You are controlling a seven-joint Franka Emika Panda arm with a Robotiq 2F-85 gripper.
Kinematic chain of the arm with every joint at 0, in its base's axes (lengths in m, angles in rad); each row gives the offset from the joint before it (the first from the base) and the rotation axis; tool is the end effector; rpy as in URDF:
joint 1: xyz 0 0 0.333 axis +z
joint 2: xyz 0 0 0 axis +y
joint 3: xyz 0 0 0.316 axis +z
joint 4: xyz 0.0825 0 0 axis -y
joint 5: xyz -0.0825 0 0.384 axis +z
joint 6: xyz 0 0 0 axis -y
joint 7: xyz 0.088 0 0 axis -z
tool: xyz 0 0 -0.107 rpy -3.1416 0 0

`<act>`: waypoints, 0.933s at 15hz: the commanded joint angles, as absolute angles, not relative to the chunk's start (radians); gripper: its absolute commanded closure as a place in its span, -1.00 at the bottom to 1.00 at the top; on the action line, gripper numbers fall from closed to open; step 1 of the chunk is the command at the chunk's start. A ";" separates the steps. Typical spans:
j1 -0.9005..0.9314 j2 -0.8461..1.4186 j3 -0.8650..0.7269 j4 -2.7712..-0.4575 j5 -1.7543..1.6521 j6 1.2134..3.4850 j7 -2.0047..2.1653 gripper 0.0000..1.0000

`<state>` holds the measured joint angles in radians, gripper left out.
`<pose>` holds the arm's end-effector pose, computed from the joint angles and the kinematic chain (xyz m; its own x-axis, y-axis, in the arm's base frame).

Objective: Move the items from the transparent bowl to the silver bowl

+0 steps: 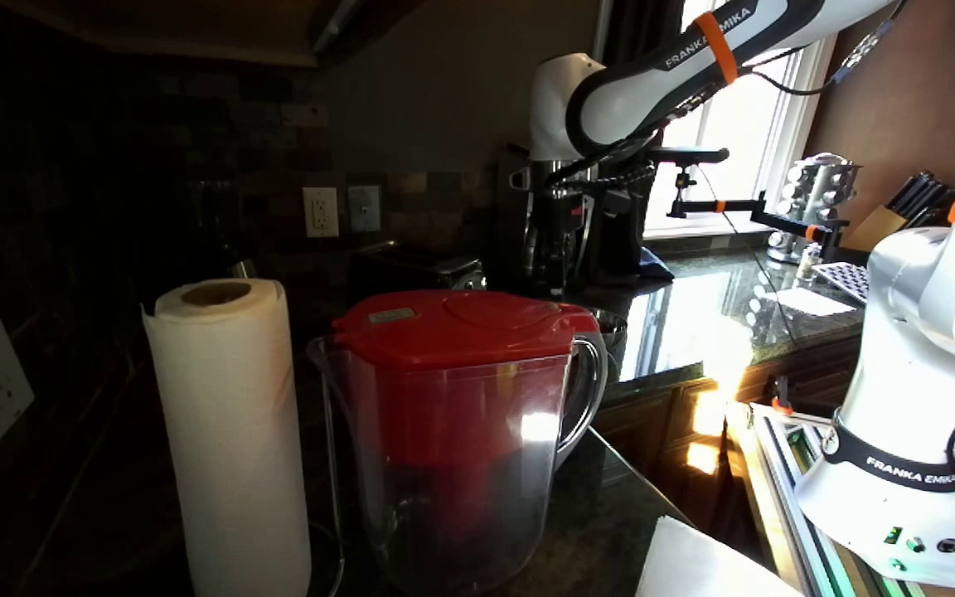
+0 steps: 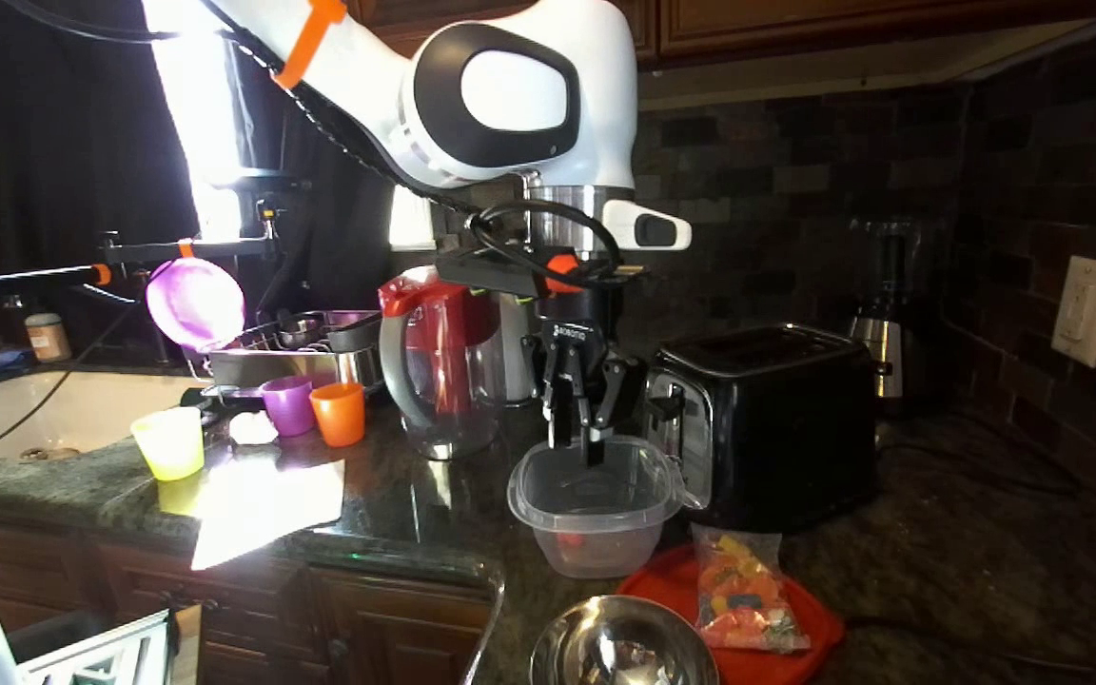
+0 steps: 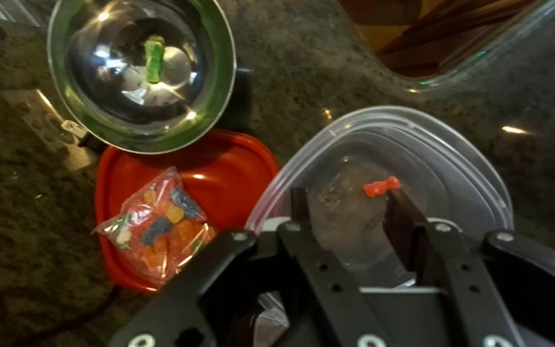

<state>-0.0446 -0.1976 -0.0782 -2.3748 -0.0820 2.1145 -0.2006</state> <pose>0.4587 -0.0607 0.3955 0.9898 0.1224 -0.0731 0.1254 -0.9914 0.0382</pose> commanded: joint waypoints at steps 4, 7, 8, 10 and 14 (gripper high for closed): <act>-0.032 -0.093 -0.069 -2.332 0.046 2.157 -0.134 0.07; -0.033 -0.050 -0.066 -2.313 0.085 2.151 -0.108 0.12; -0.034 -0.038 -0.065 -2.308 0.095 2.152 -0.101 -0.02; -0.036 -0.013 -0.063 -2.296 0.107 2.150 -0.082 -0.10; -0.038 0.029 -0.062 -2.276 0.126 2.148 -0.047 -0.04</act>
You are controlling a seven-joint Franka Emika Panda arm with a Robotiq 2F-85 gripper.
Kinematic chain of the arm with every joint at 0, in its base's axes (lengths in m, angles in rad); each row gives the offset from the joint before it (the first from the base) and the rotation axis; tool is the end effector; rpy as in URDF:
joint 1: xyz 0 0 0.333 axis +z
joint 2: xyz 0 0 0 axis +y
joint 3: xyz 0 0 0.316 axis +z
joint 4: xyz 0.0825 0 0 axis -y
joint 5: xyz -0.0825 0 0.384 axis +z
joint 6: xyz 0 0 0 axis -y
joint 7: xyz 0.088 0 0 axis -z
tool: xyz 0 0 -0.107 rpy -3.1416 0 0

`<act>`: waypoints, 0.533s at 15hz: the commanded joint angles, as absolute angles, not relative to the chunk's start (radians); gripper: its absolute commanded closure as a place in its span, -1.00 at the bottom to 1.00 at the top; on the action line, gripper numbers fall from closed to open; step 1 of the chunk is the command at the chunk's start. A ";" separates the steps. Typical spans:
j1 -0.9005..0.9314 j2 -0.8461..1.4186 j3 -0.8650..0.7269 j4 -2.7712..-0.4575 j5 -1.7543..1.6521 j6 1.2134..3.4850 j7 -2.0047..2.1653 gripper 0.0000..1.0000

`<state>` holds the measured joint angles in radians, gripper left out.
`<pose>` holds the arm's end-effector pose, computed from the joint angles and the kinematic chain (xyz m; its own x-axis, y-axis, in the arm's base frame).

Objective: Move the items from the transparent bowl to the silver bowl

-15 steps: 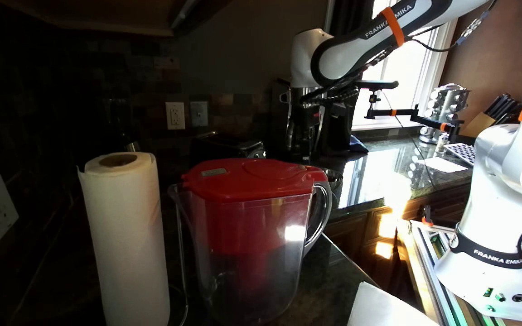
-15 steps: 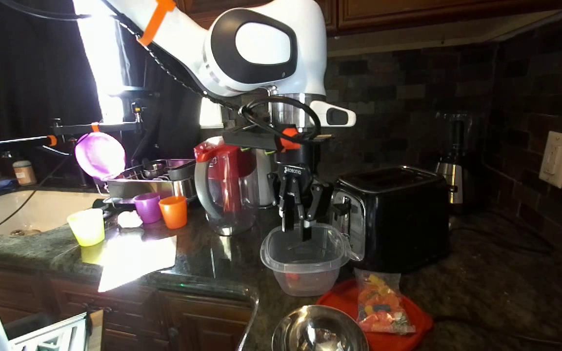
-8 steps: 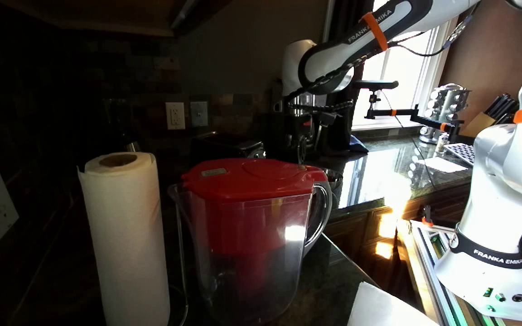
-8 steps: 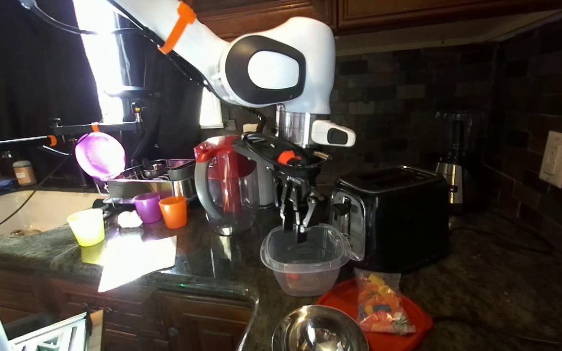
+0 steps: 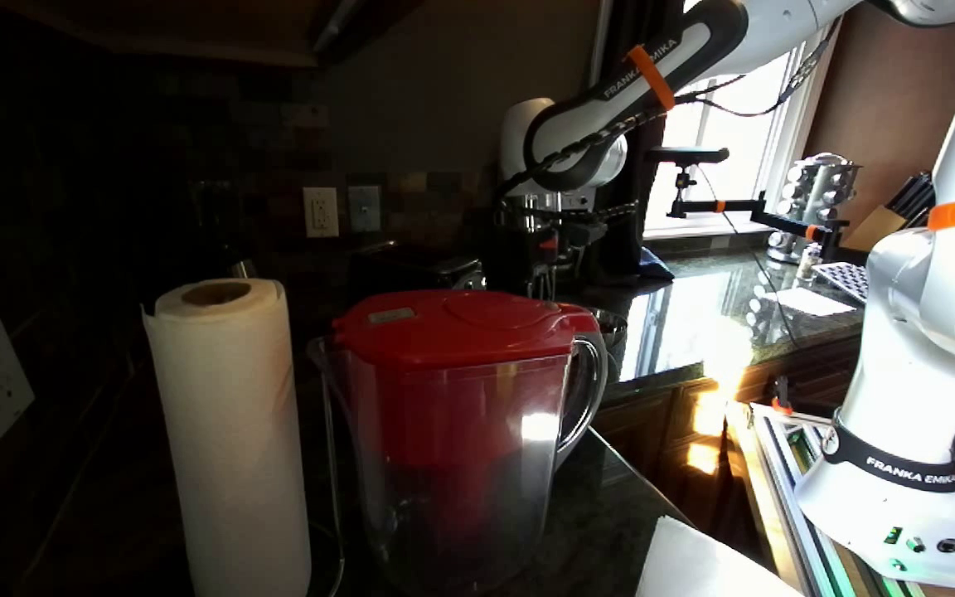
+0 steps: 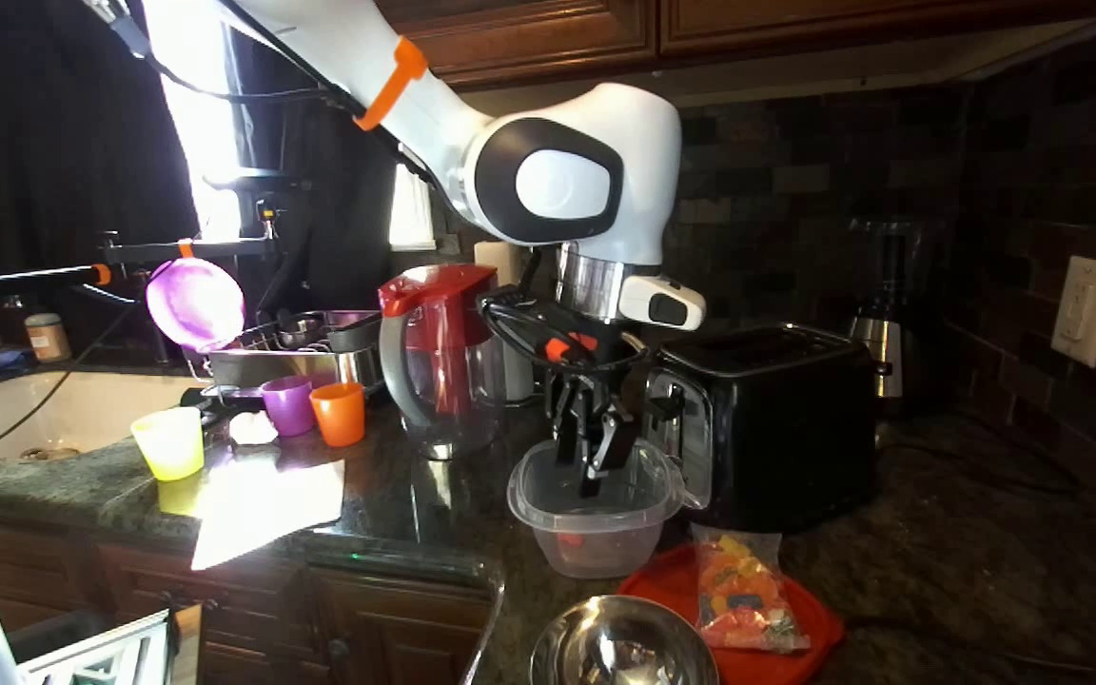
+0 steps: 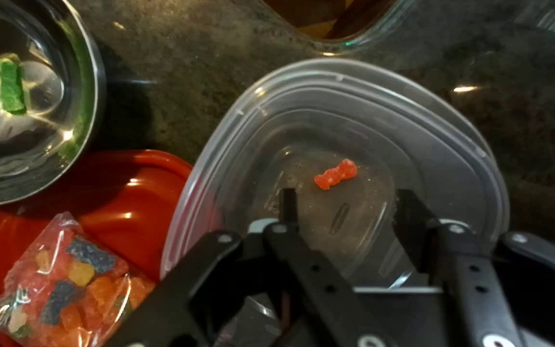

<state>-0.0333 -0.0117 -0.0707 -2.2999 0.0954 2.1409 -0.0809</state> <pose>0.4916 -0.0472 0.3410 0.9871 -0.0735 -0.1423 -0.0861 -0.9927 -0.0844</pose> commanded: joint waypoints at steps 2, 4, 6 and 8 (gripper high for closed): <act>-0.038 0.044 -0.061 -2.269 0.132 2.145 -0.026 0.08; -0.039 0.058 -0.061 -2.264 0.132 2.145 -0.008 0.14; -0.039 0.070 -0.061 -2.262 0.127 2.144 0.011 0.14; -0.040 0.081 -0.062 -2.263 0.129 2.142 0.025 0.15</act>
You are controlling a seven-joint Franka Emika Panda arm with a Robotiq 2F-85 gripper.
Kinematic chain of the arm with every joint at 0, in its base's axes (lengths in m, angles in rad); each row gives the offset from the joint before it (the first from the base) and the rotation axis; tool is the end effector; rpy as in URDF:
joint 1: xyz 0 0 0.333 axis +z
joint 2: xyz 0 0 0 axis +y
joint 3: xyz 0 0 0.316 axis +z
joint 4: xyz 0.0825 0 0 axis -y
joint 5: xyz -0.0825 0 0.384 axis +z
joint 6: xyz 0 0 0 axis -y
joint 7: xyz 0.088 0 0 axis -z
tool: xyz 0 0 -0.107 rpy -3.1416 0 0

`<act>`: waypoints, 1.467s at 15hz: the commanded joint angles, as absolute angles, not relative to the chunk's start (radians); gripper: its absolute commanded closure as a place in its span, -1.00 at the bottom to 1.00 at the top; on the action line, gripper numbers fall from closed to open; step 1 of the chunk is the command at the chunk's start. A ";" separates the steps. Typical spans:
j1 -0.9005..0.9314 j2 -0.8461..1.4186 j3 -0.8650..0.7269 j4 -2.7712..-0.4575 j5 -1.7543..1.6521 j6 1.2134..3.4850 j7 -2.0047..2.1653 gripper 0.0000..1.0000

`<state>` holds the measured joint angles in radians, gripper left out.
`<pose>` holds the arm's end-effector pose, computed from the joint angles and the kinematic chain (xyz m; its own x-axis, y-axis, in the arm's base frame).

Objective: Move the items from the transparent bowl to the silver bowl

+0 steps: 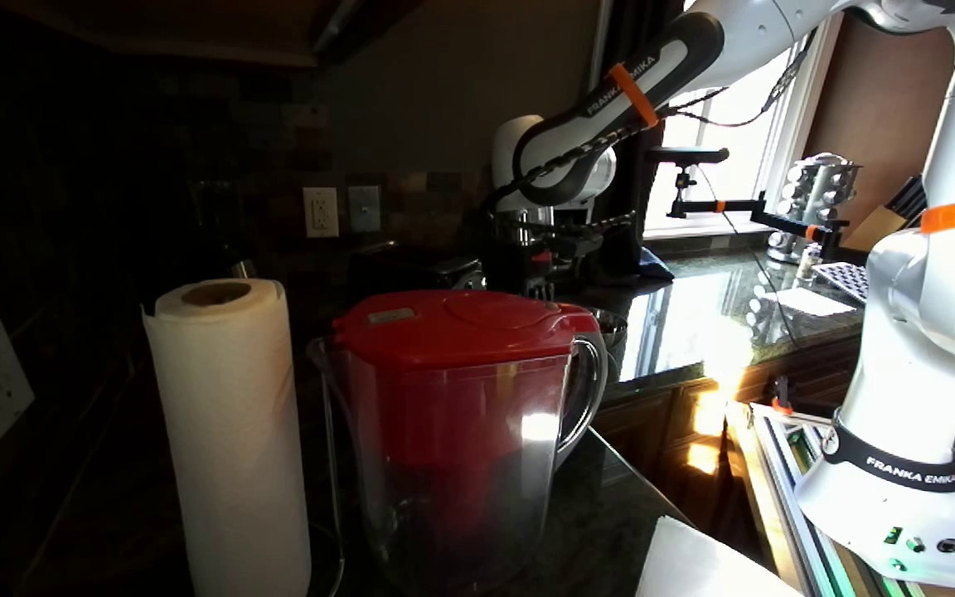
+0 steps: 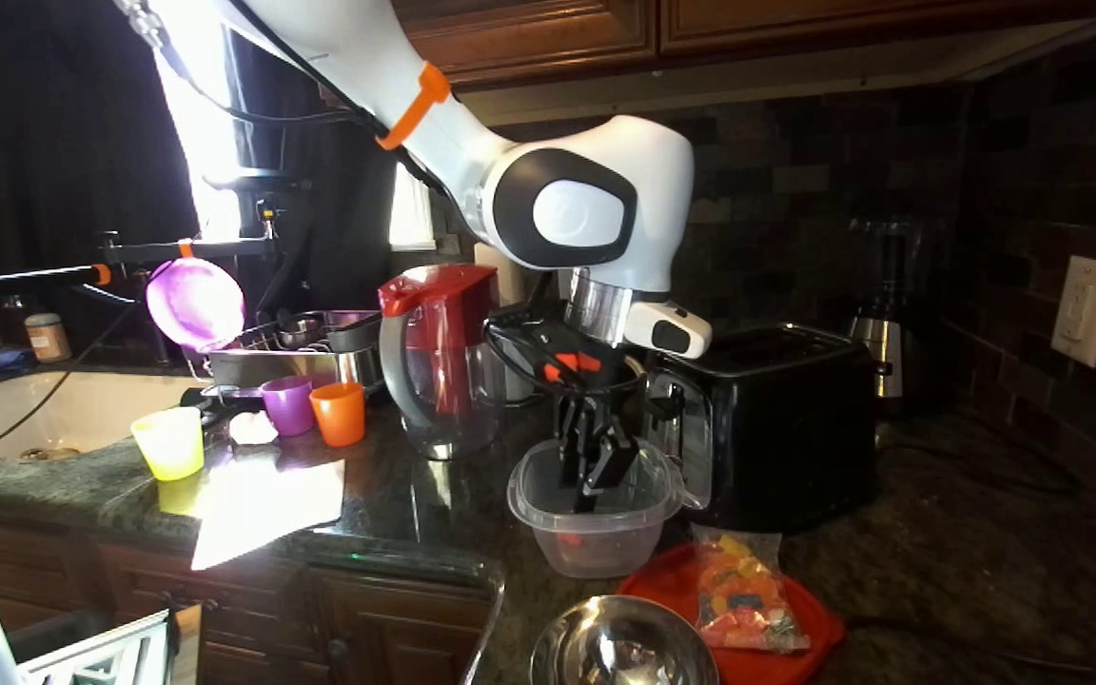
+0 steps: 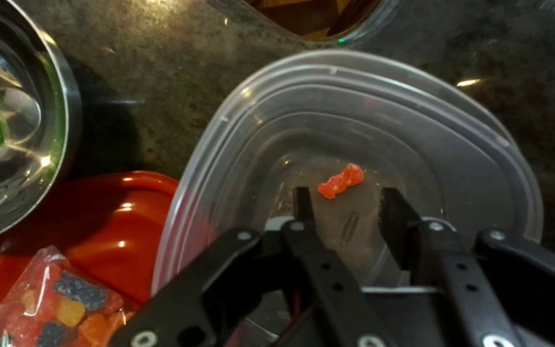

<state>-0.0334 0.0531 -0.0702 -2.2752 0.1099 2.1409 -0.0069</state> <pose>0.4993 -0.0472 0.3190 0.9700 -0.1541 -0.1878 -0.1710 -0.9822 -0.0773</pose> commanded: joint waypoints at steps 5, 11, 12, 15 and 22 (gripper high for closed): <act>-0.041 0.106 -0.062 -2.264 0.128 2.142 0.056 0.17; -0.042 0.132 -0.063 -2.261 0.131 2.145 0.089 0.18; -0.042 0.137 -0.063 -2.259 0.132 2.146 0.095 0.19; -0.040 0.153 -0.062 -2.252 0.133 2.150 0.114 0.14; -0.036 0.188 -0.060 -2.221 0.129 2.149 0.156 0.18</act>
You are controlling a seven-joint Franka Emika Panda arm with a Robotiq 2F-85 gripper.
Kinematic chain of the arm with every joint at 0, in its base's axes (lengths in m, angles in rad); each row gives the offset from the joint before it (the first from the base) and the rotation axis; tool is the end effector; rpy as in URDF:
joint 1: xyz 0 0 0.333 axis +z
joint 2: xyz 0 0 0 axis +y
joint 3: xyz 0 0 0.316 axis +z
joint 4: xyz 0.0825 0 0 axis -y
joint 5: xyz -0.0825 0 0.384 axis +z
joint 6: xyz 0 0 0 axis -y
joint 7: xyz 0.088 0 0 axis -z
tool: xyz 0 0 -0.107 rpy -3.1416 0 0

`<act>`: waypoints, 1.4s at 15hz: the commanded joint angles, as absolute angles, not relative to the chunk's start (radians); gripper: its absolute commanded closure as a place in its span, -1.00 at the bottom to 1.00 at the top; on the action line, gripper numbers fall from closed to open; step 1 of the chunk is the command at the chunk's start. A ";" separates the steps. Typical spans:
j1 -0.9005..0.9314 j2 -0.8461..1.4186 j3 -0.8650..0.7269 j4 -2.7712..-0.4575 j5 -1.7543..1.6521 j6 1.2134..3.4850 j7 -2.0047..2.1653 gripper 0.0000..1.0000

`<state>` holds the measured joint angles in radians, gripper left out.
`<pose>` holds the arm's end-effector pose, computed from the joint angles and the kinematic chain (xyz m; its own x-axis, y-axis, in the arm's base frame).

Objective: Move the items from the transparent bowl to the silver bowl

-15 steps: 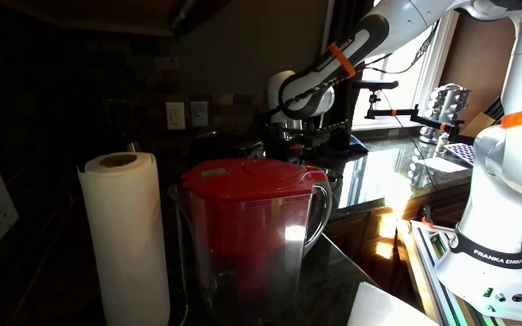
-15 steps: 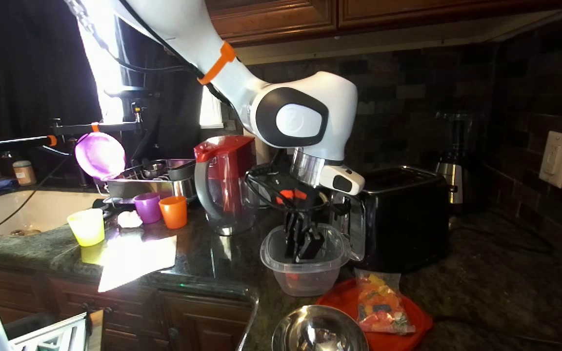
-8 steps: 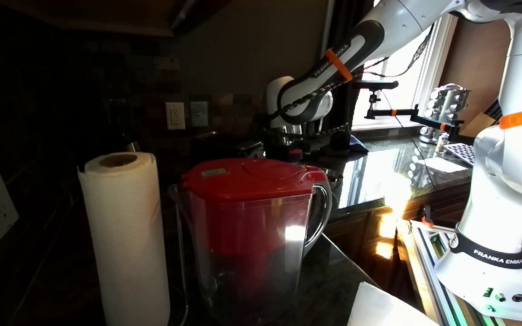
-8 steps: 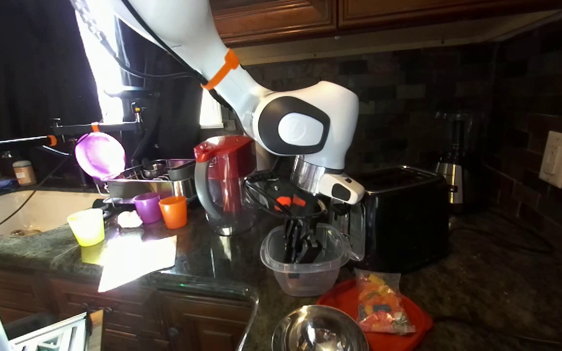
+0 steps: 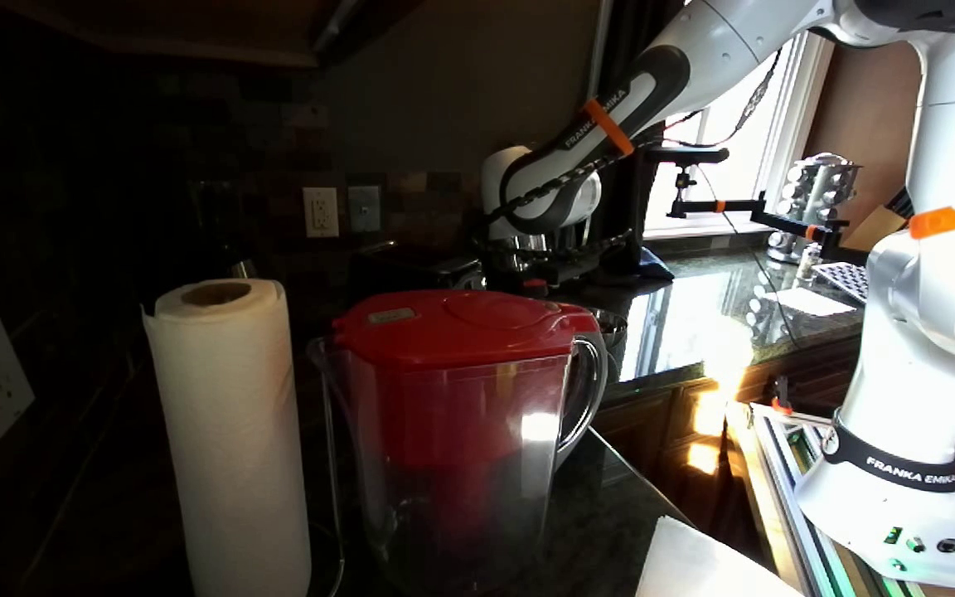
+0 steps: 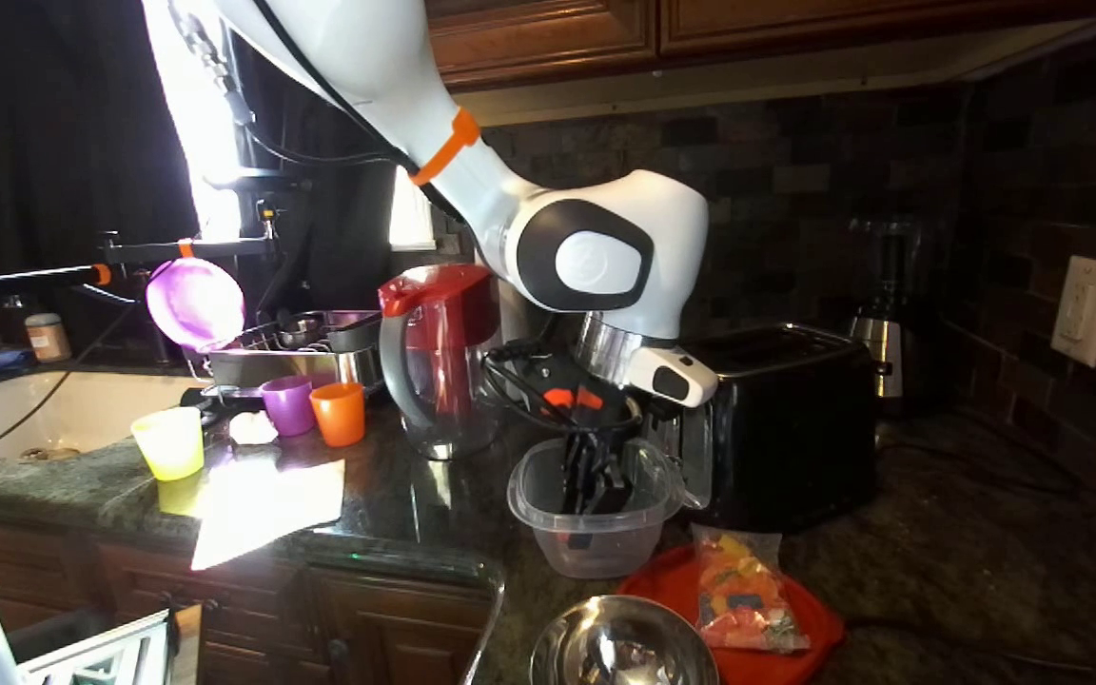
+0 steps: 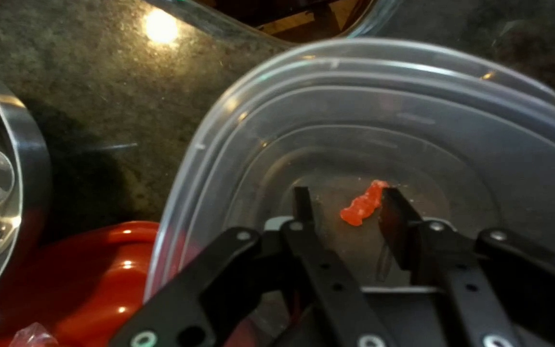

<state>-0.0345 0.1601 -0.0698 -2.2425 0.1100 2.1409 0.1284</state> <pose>0.5067 -0.0485 0.2777 0.9208 -0.2856 -0.2658 -0.3038 -0.9523 -0.0291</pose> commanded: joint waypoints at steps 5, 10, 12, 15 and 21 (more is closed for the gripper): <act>-0.034 0.208 -0.056 -2.207 0.132 2.147 0.181 0.25; -0.034 0.222 -0.052 -2.202 0.136 2.146 0.200 0.29; -0.033 0.229 -0.052 -2.198 0.135 2.146 0.204 0.36; -0.033 0.234 -0.051 -2.192 0.135 2.146 0.210 0.71; -0.033 0.235 -0.050 -2.188 0.134 2.148 0.217 0.83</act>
